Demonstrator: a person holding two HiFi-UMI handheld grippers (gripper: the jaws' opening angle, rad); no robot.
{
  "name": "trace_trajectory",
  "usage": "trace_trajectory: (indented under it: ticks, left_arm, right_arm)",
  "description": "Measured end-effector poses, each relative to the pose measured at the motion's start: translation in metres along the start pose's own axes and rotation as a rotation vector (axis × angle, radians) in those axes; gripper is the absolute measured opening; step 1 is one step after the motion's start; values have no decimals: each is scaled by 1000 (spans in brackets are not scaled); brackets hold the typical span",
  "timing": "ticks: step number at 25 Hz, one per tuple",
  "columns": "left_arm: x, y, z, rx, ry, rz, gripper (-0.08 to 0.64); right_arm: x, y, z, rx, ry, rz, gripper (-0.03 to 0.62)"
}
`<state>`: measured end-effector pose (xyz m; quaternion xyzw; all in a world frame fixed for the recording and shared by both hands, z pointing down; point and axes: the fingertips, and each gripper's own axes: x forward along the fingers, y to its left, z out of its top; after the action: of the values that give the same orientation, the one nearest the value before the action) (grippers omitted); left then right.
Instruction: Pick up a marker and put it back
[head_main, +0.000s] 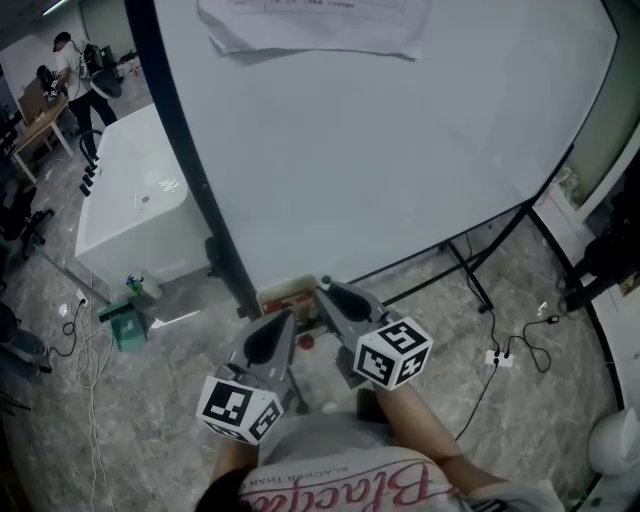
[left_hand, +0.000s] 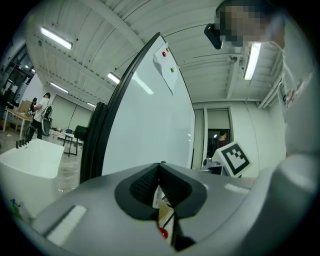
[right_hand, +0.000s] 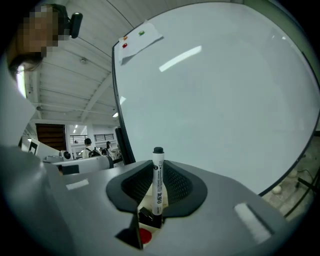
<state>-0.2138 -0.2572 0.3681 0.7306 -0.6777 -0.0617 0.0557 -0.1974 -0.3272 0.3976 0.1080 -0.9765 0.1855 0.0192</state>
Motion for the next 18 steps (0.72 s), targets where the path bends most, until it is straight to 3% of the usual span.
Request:
trace_trajectory:
  ticks: [5,11,15,18]
  left_arm:
    - [-4,0,15,1,-42,-13,-2]
    - [-9,3,42,0,-123,-19,-2]
    - [-10,-2,47,93,-131,-39,-5]
    - [-9,2,51,45,-155,-32,-2]
  right_arm:
    - [-23,27,43,-96,-136,6,66]
    - [-47,67,89,-276,-267,19,65]
    - [-52,79,99,-302,-300,34,66]
    - [-53,78,99,-303,-299,34,66]
